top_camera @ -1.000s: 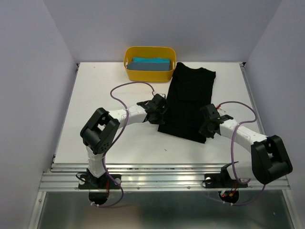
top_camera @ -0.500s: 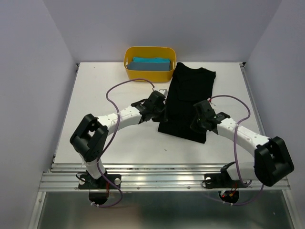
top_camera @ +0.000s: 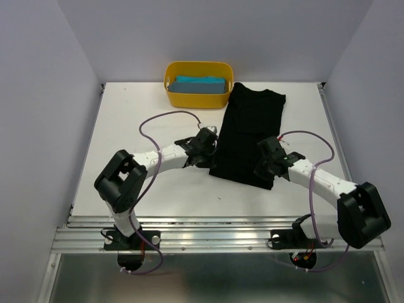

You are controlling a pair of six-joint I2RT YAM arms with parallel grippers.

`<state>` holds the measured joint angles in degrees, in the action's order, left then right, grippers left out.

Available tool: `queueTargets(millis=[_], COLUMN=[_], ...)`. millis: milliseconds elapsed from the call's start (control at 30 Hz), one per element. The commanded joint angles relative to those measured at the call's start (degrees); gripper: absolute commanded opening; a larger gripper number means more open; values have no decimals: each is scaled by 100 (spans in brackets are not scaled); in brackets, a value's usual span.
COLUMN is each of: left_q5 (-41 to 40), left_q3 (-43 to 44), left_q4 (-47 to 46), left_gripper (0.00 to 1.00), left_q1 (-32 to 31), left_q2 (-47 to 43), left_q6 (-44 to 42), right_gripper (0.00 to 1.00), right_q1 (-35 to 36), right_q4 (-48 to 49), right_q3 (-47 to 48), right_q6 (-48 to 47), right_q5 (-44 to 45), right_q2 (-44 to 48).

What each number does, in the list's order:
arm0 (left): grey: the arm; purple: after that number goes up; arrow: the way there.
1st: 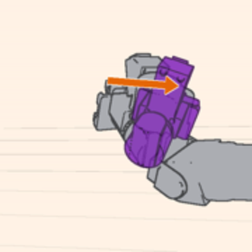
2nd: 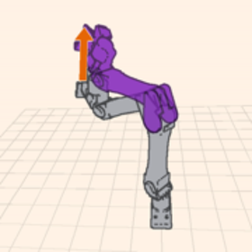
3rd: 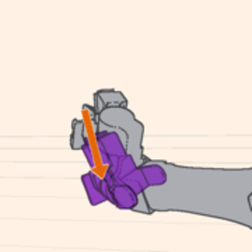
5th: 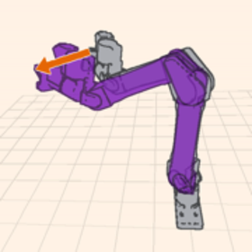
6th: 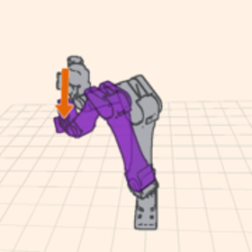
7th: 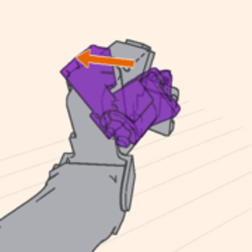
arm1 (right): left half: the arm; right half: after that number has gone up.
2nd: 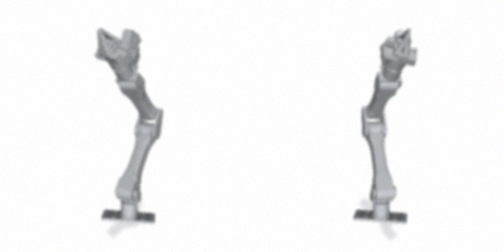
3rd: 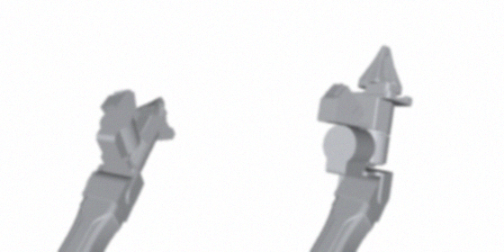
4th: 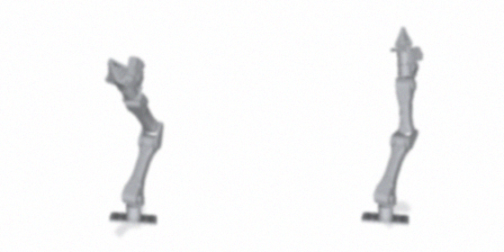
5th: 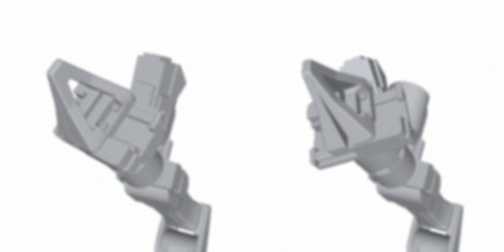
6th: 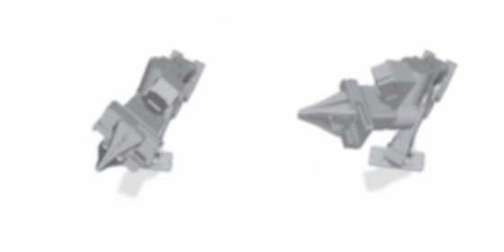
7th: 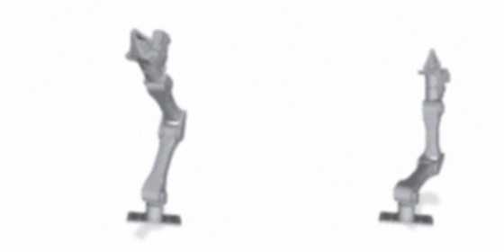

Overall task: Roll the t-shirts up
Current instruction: Roll the T-shirt to the center of the board.

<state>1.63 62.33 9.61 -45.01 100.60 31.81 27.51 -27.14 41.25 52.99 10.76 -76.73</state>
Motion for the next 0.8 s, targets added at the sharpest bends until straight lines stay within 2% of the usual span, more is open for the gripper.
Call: queueTargets(millis=[0,100,200,233,267,333,367,467,633,767], left_q5=[-698,-971,-1419,-1489,-1568,-1560,-1491,-1507,-1649,-781], left_q3=[219,157,43,-9,-166,-326,-500,-677,-889,-1002], left_q4=[269,358,498,490,420,271,96,-99,-196,-493], left_gripper=[0,13,26,35,51,63,70,74,74,70], left_q1=[-25,-25,-25,-25,-25,-25,-25,-25,-7,89], left_q2=[-857,-1200,-1428,-1490,-1586,-1666,-1718,-1710,-1789,-1666], left_q6=[-175,-141,70,132,237,273,255,194,168,202], right_gripper=[1,6,23,28,36,46,55,65,69,69], right_q1=[27,-34,-88,-149,-227,-280,-281,-334,-517,-658], right_q4=[-739,-1232,-1557,-1584,-1593,-1593,-1584,-1567,-1409,-1084], right_q3=[286,287,33,-55,-161,-354,-520,-758,-970,-1312], right_q6=[124,246,448,492,580,703,826,976,1055,1187], right_q5=[750,1059,1042,990,832,682,568,488,435,216], right_q2=[755,1264,1748,1862,1959,2161,2214,2346,2452,2636])
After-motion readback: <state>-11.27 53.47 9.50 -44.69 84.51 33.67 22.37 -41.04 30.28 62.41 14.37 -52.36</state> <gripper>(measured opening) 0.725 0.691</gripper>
